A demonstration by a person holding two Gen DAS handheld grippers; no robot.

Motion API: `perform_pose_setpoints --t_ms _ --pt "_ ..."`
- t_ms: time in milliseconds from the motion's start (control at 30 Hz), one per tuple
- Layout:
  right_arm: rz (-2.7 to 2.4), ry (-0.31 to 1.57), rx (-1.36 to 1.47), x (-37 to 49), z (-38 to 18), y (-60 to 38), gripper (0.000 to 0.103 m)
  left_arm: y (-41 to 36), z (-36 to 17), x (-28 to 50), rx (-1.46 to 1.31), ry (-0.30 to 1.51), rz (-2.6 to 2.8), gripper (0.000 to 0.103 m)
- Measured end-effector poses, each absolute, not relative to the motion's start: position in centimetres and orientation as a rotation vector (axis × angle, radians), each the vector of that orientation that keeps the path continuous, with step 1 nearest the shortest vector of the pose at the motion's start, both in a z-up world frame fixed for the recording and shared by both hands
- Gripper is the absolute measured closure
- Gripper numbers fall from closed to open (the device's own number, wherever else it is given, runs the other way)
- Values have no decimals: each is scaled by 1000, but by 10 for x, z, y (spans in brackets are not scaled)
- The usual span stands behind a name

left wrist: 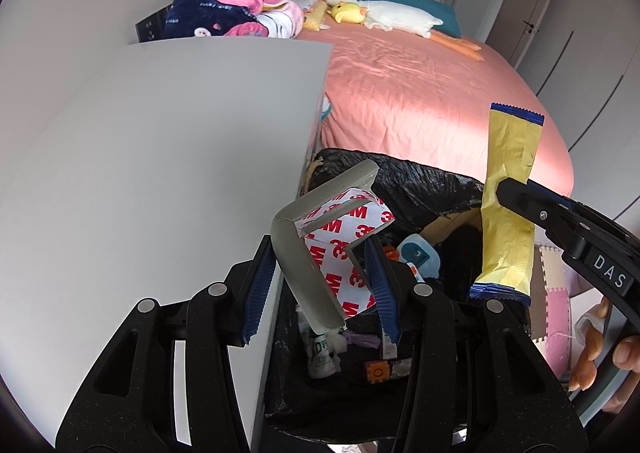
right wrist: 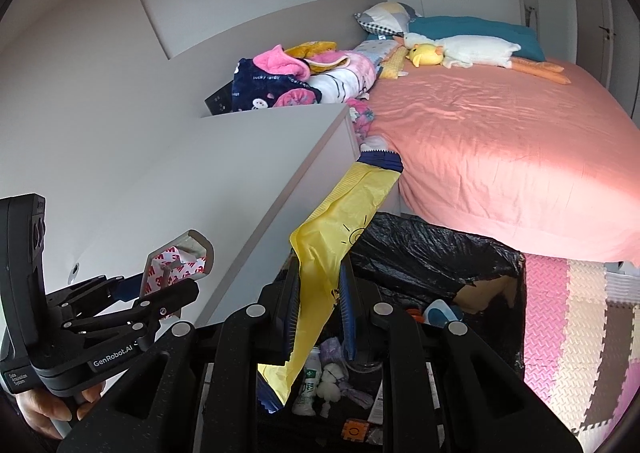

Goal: Collect trash
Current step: 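Carry the printed box and yellow wrapper over the black trash bag, then open both tools to drop the box and wrapper into the bag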

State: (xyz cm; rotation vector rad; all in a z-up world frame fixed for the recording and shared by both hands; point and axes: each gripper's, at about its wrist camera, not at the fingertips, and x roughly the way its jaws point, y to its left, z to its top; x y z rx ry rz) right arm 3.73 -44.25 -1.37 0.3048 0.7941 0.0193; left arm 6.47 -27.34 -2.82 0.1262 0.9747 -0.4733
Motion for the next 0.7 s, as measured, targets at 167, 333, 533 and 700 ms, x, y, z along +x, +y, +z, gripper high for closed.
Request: perform_pose_setpoints --t_ms 167,333,533,700 --pt "-15 785 318 29 -14 -460 83 -292 -31 60 157 979 -511 57" --pt "-49 777 327 19 -15 -476 83 -310 -34 55 182 986 -552 57" --pt "-86 774 340 13 -17 -489 83 -326 -37 50 203 992 -594 57" --pt "-100 776 345 10 -18 -496 83 -330 -39 49 212 998 -604 57"
